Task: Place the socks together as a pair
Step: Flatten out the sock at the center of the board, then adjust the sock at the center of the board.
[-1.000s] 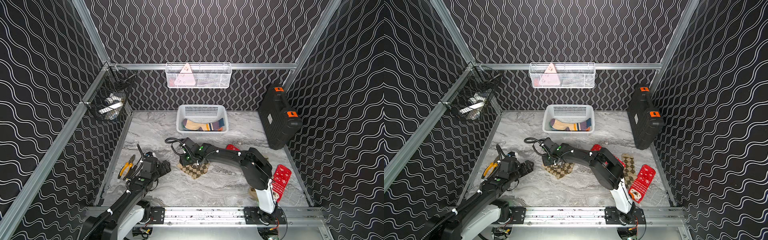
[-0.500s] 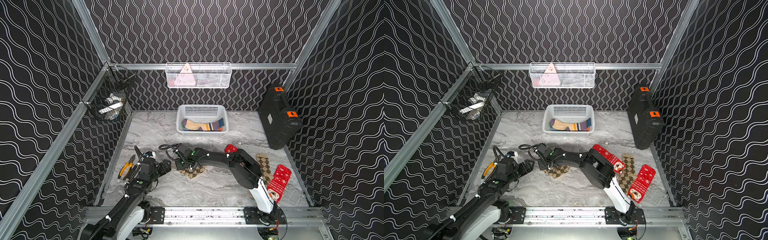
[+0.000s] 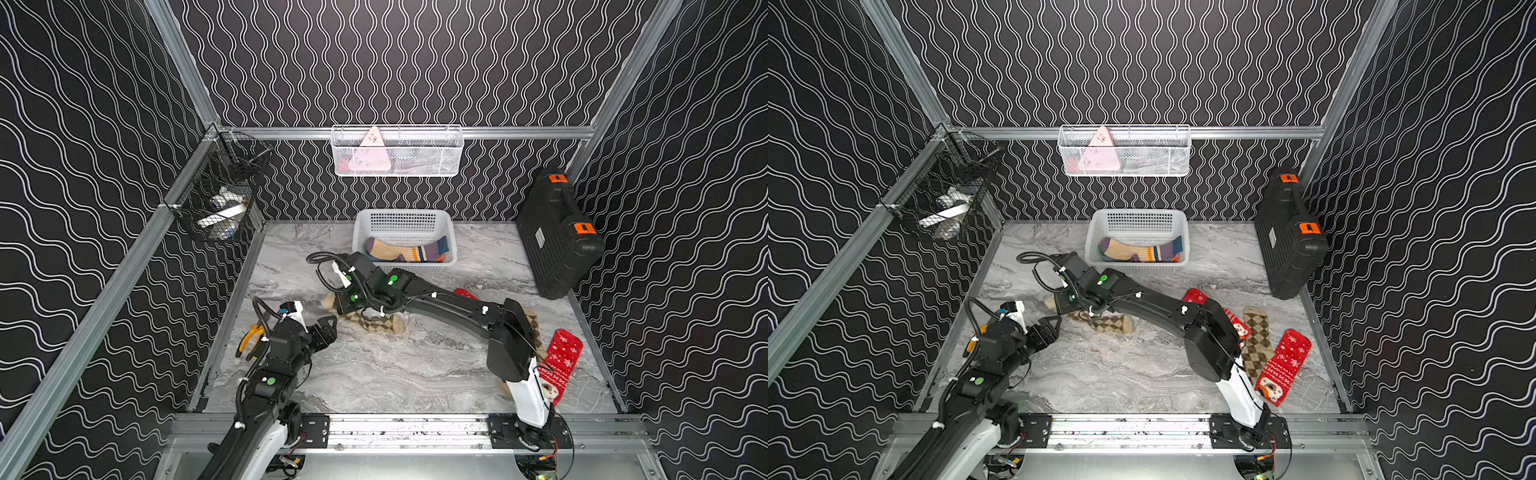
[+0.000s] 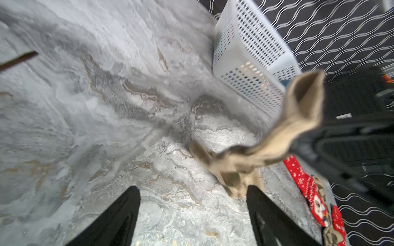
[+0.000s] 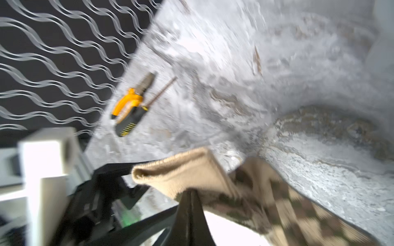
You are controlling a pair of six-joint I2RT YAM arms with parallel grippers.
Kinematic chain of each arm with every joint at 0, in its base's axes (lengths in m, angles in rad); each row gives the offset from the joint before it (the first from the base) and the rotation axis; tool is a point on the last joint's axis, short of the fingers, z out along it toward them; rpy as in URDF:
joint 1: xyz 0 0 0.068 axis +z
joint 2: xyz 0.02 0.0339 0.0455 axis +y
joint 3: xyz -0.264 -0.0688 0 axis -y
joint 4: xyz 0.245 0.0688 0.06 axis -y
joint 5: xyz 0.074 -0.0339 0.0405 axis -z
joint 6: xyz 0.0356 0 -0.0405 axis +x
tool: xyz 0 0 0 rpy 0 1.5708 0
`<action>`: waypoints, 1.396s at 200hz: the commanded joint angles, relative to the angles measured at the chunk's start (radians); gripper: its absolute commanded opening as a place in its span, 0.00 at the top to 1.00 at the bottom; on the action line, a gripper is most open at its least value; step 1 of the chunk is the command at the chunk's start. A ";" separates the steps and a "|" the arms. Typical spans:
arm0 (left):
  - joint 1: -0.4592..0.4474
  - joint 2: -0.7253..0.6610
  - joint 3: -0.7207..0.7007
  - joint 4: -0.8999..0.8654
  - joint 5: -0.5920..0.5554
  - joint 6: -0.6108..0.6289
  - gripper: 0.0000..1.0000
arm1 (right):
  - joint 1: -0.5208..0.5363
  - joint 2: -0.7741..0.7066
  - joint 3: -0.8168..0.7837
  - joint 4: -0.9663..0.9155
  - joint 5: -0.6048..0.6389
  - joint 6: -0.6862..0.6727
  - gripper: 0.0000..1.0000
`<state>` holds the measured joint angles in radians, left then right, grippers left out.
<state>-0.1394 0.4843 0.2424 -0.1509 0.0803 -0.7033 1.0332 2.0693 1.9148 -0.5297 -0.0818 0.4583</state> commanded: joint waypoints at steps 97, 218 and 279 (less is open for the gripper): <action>0.003 -0.037 -0.025 -0.031 -0.023 0.002 0.19 | -0.098 -0.652 -0.914 0.109 -0.036 0.041 1.00; -0.191 0.591 0.132 0.215 -0.022 0.098 0.14 | -0.311 -0.835 -1.162 0.053 0.055 0.123 0.53; -0.332 0.879 0.243 0.270 -0.143 0.104 0.25 | -0.269 -0.790 -1.282 0.097 -0.049 0.226 0.55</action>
<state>-0.4622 1.3228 0.4755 0.0723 0.0177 -0.6033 0.7422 1.2690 0.6601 -0.4534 -0.0963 0.6209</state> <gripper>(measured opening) 0.783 0.461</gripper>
